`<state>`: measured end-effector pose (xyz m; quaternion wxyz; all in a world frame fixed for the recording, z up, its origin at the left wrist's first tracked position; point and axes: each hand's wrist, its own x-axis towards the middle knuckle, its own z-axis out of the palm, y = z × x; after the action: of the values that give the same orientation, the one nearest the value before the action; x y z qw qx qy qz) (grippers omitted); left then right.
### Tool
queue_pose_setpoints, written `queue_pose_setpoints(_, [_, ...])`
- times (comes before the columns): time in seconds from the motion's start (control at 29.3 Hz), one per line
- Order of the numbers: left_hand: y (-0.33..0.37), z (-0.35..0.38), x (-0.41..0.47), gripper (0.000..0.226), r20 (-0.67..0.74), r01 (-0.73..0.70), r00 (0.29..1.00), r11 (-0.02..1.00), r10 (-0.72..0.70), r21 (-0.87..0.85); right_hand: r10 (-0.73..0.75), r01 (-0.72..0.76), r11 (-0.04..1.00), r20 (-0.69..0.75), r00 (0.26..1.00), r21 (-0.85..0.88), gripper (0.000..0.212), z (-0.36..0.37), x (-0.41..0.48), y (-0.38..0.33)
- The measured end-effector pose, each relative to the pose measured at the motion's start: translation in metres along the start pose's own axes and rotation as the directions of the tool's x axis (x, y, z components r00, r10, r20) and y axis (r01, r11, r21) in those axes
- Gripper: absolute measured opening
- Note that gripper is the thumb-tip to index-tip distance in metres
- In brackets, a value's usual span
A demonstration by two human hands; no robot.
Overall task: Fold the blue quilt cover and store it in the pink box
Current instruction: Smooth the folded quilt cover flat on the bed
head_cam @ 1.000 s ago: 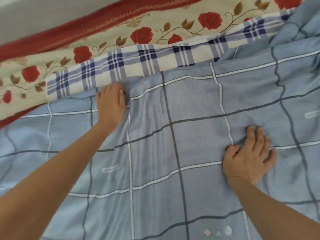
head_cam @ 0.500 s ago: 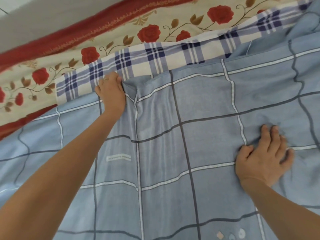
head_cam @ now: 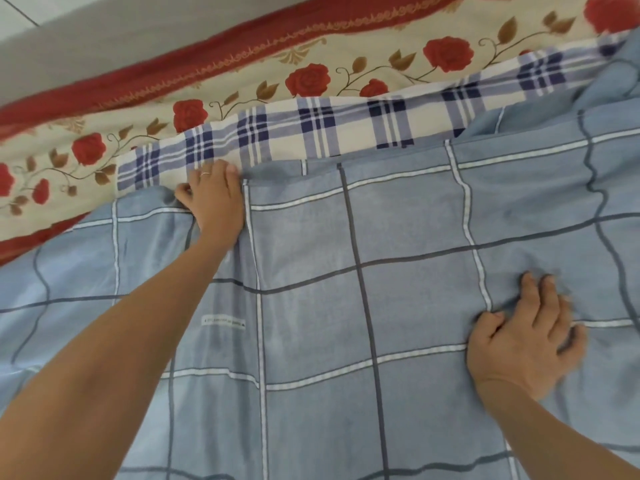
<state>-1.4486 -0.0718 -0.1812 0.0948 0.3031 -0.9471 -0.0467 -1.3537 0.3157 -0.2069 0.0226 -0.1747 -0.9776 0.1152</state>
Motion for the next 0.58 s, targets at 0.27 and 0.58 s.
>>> queue_pose_setpoints(0.27, [0.041, 0.022, -0.053, 0.032, -0.075, -0.289, 0.956, 0.952, 0.282, -0.101, -0.017, 0.017, 1.0, -0.021, 1.0, 0.001, 0.067, 0.003, -0.001, 0.0])
queue_pose_setpoints(0.58, [0.042, 0.033, -0.053, 0.022, -0.133, -0.241, 0.965, 0.964, 0.225, -0.113, -0.038, 0.038, 0.999, -0.025, 0.999, -0.014, 0.066, 0.004, 0.001, 0.004])
